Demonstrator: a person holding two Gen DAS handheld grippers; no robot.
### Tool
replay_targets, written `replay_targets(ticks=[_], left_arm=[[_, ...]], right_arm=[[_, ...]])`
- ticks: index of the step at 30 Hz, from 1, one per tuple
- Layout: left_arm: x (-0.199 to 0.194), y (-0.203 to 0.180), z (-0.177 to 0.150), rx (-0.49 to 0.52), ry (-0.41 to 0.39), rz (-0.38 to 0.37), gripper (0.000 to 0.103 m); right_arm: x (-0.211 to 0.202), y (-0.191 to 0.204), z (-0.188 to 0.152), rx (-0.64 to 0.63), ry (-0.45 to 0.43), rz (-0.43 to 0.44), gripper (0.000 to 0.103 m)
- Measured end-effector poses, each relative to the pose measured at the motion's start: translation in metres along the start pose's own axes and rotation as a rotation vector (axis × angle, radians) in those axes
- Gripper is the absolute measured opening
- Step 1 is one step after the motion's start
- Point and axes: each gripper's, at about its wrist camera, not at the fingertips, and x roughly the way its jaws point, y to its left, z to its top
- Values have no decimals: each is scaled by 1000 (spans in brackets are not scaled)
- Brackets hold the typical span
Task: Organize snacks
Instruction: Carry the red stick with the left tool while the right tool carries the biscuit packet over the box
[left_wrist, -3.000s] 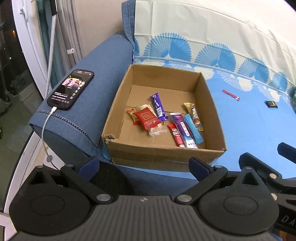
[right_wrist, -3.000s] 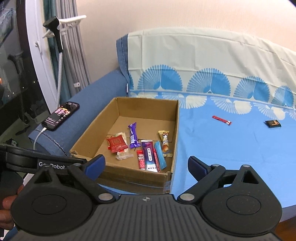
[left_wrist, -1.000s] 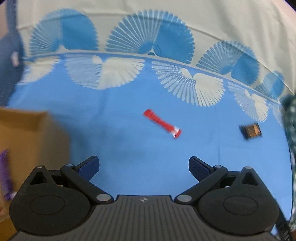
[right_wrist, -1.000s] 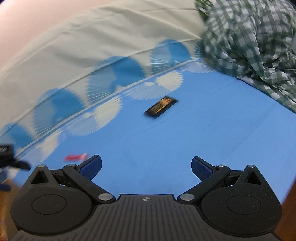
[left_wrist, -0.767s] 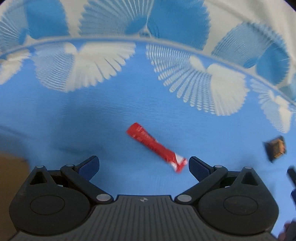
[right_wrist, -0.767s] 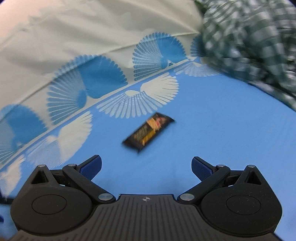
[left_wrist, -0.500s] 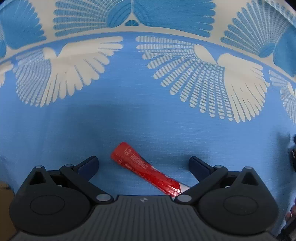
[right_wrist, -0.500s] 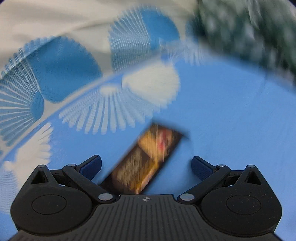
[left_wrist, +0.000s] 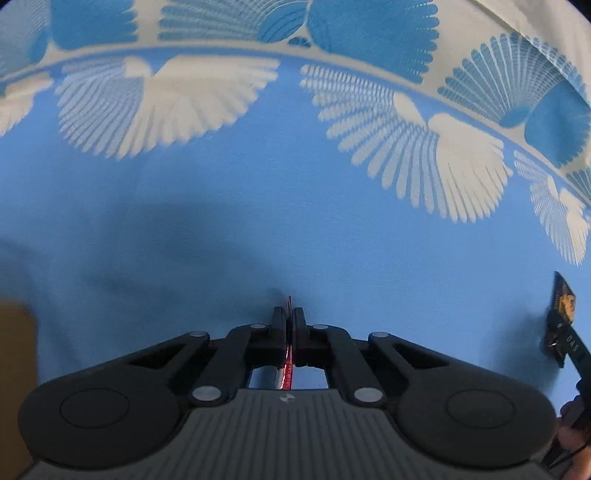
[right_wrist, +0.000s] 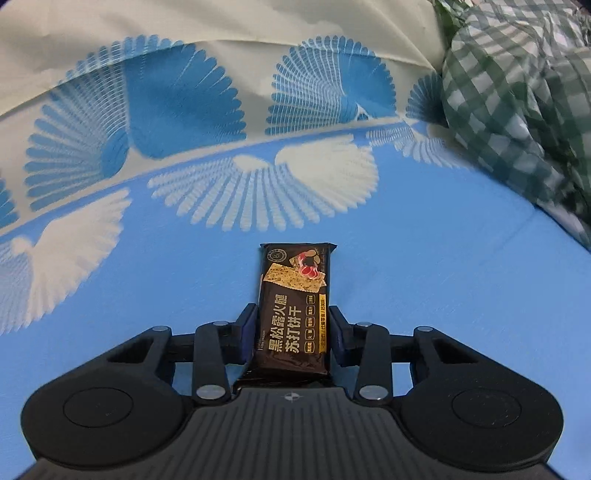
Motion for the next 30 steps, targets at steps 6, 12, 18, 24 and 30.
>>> replay_targets(ticks=[6, 12, 18, 24, 30], left_arm=[[-58, 21, -63, 44, 1, -48, 2], [-148, 44, -116, 87, -62, -108, 2], [-256, 88, -173, 135, -178, -144, 2], [-346, 156, -240, 142, -293, -112, 2], [-401, 225, -303, 93, -343, -112, 2]], right_arm=[[-86, 3, -48, 46, 61, 127, 41], [-203, 20, -78, 62, 39, 243, 41], [-338, 37, -97, 2, -34, 370, 41], [-453, 58, -132, -65, -59, 497, 41], [-538, 83, -176, -131, -48, 605, 41]])
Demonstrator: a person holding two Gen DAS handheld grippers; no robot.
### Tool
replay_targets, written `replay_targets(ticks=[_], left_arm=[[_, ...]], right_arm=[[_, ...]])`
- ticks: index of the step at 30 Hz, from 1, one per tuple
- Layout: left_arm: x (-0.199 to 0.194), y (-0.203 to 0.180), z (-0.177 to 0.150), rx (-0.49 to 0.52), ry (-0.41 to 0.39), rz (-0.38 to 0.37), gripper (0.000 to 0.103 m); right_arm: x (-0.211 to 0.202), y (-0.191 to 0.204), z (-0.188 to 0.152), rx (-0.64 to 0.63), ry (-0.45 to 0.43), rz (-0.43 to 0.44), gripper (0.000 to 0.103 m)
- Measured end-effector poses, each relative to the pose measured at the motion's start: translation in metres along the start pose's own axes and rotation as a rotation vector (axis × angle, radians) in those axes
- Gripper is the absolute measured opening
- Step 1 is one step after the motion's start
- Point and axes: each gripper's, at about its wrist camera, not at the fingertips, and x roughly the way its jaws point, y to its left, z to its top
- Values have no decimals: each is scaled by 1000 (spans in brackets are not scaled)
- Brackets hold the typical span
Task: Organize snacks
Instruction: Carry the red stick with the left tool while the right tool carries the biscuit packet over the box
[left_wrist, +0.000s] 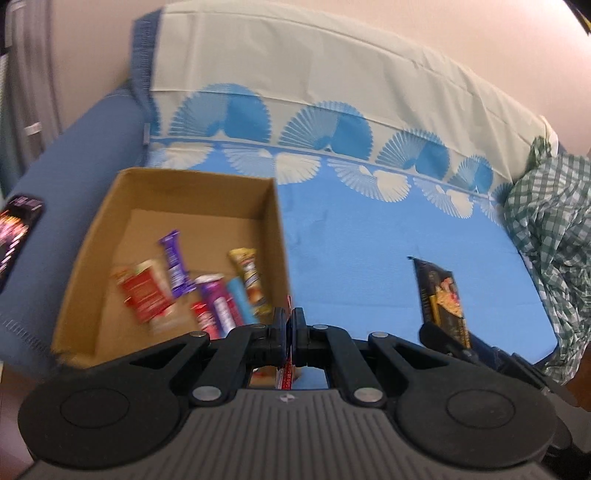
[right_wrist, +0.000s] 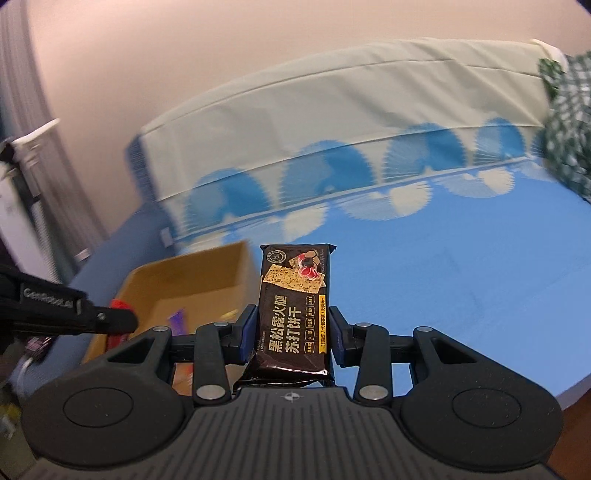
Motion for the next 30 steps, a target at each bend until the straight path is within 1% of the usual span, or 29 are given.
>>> replay_targets(ticks=[3, 5, 7, 8, 11, 15, 18, 24, 30], left_arm=[[-26, 22, -21, -24, -30, 14, 2], [-41, 35, -33, -45, -43, 27, 2], [-54, 47, -40, -81, -48, 19, 2], [-62, 53, -45, -97, -64, 17, 2], [-81, 66, -56, -116, -93, 29, 2], [-102, 74, -70, -112, -132, 49, 2], [-110, 77, -78, -119, -145, 50, 2], [-113, 79, -85, -123, -149, 47, 2], [-110, 82, -84, -129, -151, 48, 2]], right_arm=[[-18, 30, -15, -26, 20, 53, 41], [-30, 46, -22, -68, 25, 88, 41], [-42, 62, -28, -118, 15, 101, 41], [-46, 67, -29, -135, 14, 105, 41], [-61, 81, -30, -166, -16, 125, 41], [-72, 88, -37, -169, -20, 139, 41], [-78, 89, -38, -170, -33, 138, 41], [-86, 90, -39, -191, -54, 145, 41], [-82, 90, -38, -205, -45, 146, 41]])
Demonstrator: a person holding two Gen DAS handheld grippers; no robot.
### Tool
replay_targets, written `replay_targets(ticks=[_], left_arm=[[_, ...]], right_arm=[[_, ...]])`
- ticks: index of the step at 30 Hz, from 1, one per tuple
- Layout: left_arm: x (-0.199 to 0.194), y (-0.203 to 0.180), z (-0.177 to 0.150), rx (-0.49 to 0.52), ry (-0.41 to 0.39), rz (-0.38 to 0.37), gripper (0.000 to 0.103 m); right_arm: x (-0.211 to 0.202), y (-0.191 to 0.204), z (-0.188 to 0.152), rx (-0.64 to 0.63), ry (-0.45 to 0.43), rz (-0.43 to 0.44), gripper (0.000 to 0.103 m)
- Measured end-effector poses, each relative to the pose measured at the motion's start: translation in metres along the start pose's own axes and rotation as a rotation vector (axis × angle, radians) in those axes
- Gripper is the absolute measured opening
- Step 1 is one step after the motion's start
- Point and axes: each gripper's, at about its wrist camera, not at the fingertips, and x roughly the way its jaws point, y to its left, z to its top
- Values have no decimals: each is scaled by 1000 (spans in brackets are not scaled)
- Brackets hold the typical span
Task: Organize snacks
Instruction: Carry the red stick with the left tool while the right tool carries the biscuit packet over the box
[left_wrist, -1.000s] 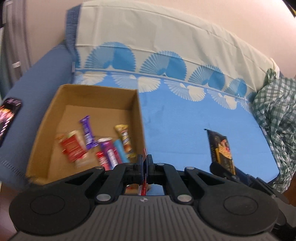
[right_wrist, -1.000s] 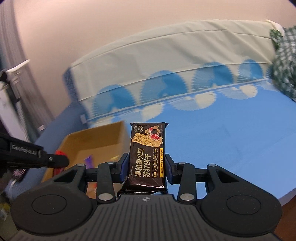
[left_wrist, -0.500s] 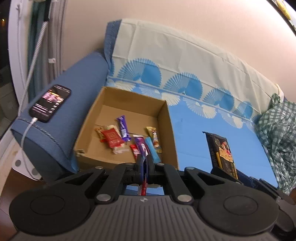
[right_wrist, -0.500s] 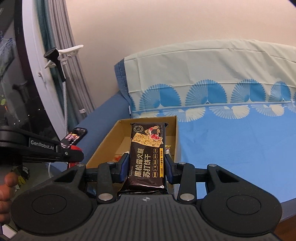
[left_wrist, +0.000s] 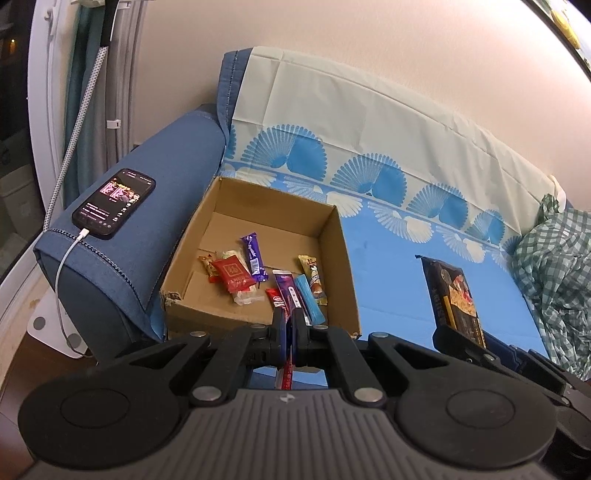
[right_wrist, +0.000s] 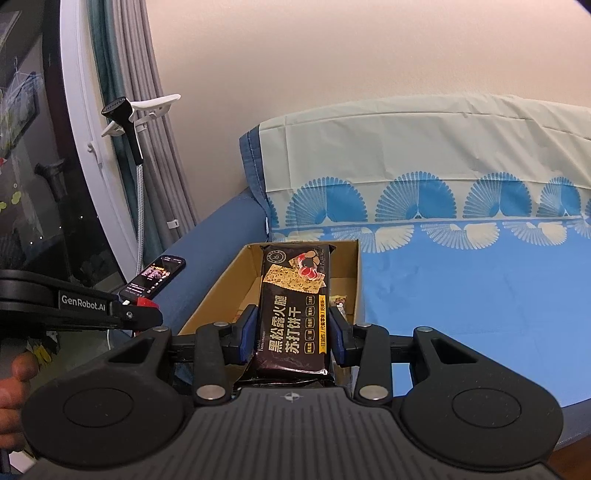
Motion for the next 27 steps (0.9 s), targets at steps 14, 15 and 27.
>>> replay_targets(ticks=[14, 15, 27], left_arm=[[30, 24, 25, -39, 15, 23, 2], [33, 25, 28, -40, 15, 24, 2], [87, 34, 77, -52, 16, 24, 2]], right_arm=[[36, 3, 4, -37, 71, -19, 41], [40, 3, 5, -39, 76, -21, 41], [109, 7, 25, -41, 141, -7, 41]])
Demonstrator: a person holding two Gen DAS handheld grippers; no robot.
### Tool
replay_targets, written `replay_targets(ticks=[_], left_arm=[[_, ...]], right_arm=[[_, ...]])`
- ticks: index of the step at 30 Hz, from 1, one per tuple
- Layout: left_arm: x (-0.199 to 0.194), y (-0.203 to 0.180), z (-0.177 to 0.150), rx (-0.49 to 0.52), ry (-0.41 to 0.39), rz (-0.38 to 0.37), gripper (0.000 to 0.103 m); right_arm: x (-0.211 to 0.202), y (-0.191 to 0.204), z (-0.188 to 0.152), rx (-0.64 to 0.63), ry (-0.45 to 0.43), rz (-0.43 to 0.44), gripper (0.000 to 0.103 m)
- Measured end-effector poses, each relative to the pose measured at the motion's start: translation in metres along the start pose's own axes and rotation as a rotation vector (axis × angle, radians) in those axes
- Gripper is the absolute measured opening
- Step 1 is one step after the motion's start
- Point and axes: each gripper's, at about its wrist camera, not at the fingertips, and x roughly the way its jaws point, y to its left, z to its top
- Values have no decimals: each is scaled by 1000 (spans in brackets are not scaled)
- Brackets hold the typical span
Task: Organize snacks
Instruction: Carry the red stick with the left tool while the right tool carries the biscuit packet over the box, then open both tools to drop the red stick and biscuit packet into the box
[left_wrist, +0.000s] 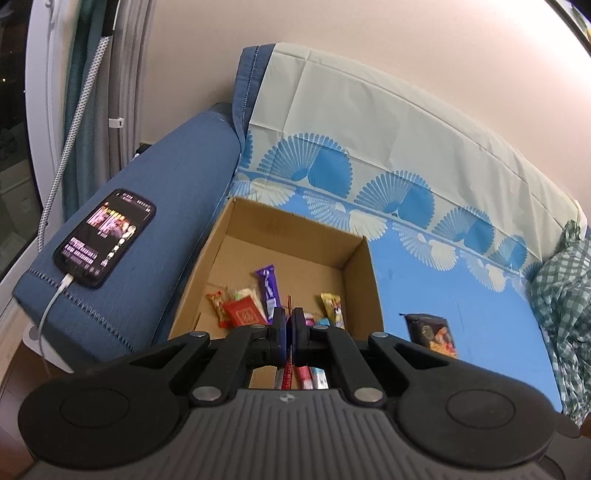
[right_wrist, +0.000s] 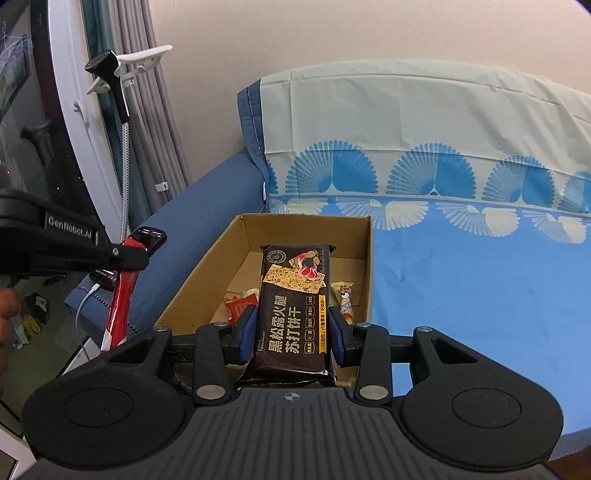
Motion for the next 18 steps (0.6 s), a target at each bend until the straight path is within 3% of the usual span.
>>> replay_targets(ticks=[8, 18], left_arm=[[60, -2, 27, 11, 34, 0, 2], [142, 4, 39, 43, 103, 38, 2]], right_arm=[[56, -7, 16, 14, 44, -3, 41], [126, -21, 22, 43, 105, -11, 41]])
